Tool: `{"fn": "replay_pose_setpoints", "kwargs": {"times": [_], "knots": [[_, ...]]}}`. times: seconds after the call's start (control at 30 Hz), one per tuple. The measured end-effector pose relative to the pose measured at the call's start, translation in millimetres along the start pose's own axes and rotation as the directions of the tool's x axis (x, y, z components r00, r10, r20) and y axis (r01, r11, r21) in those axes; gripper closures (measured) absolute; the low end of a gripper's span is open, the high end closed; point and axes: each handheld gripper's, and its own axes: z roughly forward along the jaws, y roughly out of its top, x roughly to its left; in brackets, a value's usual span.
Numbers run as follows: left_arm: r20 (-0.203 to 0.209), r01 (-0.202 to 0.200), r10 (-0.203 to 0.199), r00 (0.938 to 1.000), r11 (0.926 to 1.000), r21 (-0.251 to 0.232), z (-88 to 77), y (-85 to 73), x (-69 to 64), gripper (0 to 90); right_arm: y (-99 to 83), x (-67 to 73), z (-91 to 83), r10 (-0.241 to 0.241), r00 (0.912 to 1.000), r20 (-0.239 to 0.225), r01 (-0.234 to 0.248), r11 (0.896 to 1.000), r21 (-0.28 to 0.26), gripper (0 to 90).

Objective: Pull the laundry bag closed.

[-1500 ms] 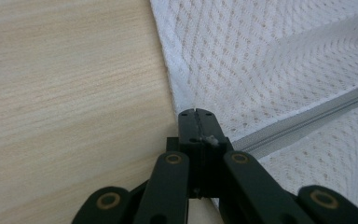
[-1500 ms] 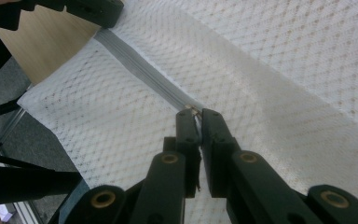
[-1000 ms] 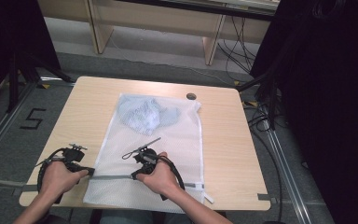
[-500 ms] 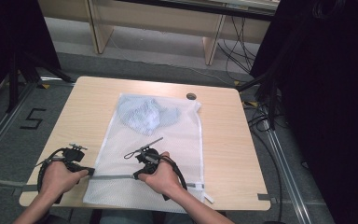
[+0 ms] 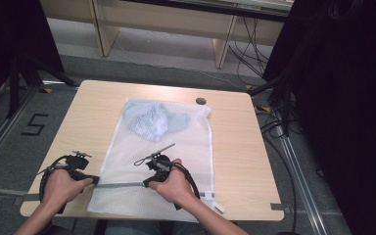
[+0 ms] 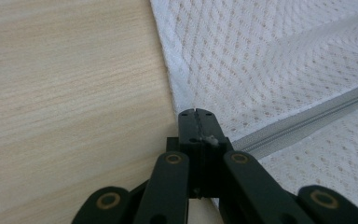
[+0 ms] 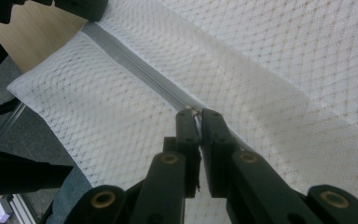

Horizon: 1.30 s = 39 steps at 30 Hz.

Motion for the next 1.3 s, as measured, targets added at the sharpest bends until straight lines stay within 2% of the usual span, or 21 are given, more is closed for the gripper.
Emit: {"fn": "replay_pose_setpoints", "kwargs": {"times": [0.03, 0.1, 0.17, 0.23, 0.27, 0.3, 0.33, 0.37, 0.4, 0.47, 0.5, 0.57, 0.6, 0.63, 0.67, 0.7, 0.73, 1.1, 1.17, 1.27, 1.3], "knots": [[0.004, -0.001, 0.001, 1.0000, 1.0000, 0.003, -0.2, 0.1, 0.2, 89.9, -0.2, -0.1, 0.2, -0.001, 1.0000, 0.001, 0.001, 1.000, 0.000, 87.0], [0.004, 0.021, -0.021, 0.9998, 0.9998, 0.006, -0.2, -0.2, -1.3, 89.9, -1.0, -0.7, 1.9, 0.001, 1.0000, 0.002, -0.001, 1.000, -0.010, 87.0], [0.010, 0.012, -0.012, 0.9999, 0.9999, 0.012, -0.4, 0.3, 0.1, 89.9, -0.6, -0.3, 0.0, 0.016, 0.9999, -0.007, -0.015, 1.000, 0.010, 87.0], [0.004, -0.001, 0.001, 1.0000, 1.0000, 0.005, -0.3, 0.1, 0.2, 89.9, -0.8, -0.2, 0.8, 0.014, 0.9999, -0.005, -0.014, 1.000, 0.005, 87.0], [-0.001, 0.028, -0.028, 0.9996, 0.9996, -0.003, 0.4, -0.3, -2.5, 89.9, -0.6, -1.2, 0.9, 0.000, 1.0000, 0.002, 0.000, 1.000, -0.001, 87.0], [-0.003, 0.013, -0.013, 0.9999, 0.9997, 0.020, -1.1, 0.6, -1.4, 89.9, -0.5, -1.7, -0.1, 0.003, 0.9999, 0.012, -0.003, 1.000, 0.014, 87.0], [-0.003, 0.013, -0.013, 0.9999, 0.9997, 0.020, -1.1, 0.6, -1.4, 89.9, -0.5, -1.7, -0.1, 0.003, 0.9999, 0.012, -0.003, 1.000, 0.014, 87.0], [-0.003, -0.012, 0.012, 0.9999, 0.9997, 0.020, -1.1, 1.1, -0.1, 89.8, -0.3, -1.8, -1.2, -0.006, 1.0000, -0.005, 0.006, 1.000, 0.004, 87.0], [-0.004, 0.011, -0.011, 0.9999, 0.9998, 0.015, -0.9, 0.3, -1.8, 89.9, -0.3, -1.9, -2.1, -0.002, 1.0000, 0.000, 0.002, 1.000, 0.006, 87.0], [-0.001, 0.026, -0.026, 0.9997, 0.9997, -0.005, 0.5, -0.3, -2.3, 89.9, -0.4, -1.7, -3.4, 0.001, 1.0000, 0.001, -0.001, 1.000, 0.006, 87.0], [0.002, 0.023, -0.023, 0.9997, 0.9996, 0.013, -0.5, 0.6, -1.8, 89.9, 0.0, -3.0, -3.2, -0.012, 0.9999, -0.002, 0.012, 1.000, -0.004, 87.0], [0.004, 0.027, -0.027, 0.9996, 0.9996, 0.013, -0.2, 1.0, -1.9, 89.9, -0.2, -3.6, -3.8, -0.011, 0.9999, 0.013, 0.011, 1.000, 0.004, 87.0], [-0.004, -0.011, 0.012, 0.9999, 0.9998, 0.019, -1.1, 1.0, -0.2, 89.9, -0.6, -4.9, -4.0, -0.028, 0.9995, 0.014, 0.028, 1.000, -0.002, 87.0], [-0.003, 0.013, -0.013, 0.9999, 0.9998, 0.018, -1.0, 0.4, -1.7, 89.9, -0.8, -4.6, -4.6, -0.028, 0.9995, 0.015, 0.029, 1.000, -0.006, 87.0], [-0.003, 0.013, -0.013, 0.9999, 0.9998, 0.018, -1.0, 0.4, -1.7, 89.9, -0.8, -4.6, -4.6, -0.028, 0.9995, 0.015, 0.029, 1.000, -0.006, 87.0], [-0.002, -0.014, 0.014, 0.9999, 0.9996, 0.024, -1.2, 1.5, 0.1, 89.9, -1.3, -3.3, -7.5, 0.002, 1.0000, 0.006, -0.002, 1.000, 0.002, 87.0], [-0.002, -0.014, 0.014, 0.9999, 0.9996, 0.024, -1.2, 1.5, 0.1, 89.9, -1.2, -3.5, -8.0, 0.006, 1.0000, 0.003, -0.006, 1.000, -0.004, 87.0], [-0.008, -0.009, 0.009, 0.9999, 0.9998, 0.018, -0.9, 1.3, -1.1, 89.9, -2.5, -7.8, -13.0, -0.001, 0.9999, 0.011, 0.001, 1.000, -0.006, 87.0], [-0.006, -0.006, 0.006, 1.0000, 1.0000, -0.001, 0.5, 0.6, -1.4, 89.9, -3.2, -8.5, -13.4, 0.009, 1.0000, 0.001, -0.009, 1.000, -0.006, 87.0], [-0.003, -0.007, 0.007, 1.0000, 0.9999, 0.014, -0.1, 1.2, -1.2, 89.9, -4.2, -8.1, -14.1, 0.015, 0.9999, 0.000, -0.015, 1.000, -0.005, 87.0], [-0.004, -0.005, 0.005, 1.0000, 0.9999, 0.011, 0.1, 1.2, -1.5, 89.9, -4.3, -9.7, -13.9, -0.004, 1.0000, -0.005, 0.004, 1.000, -0.014, 87.0]]}}
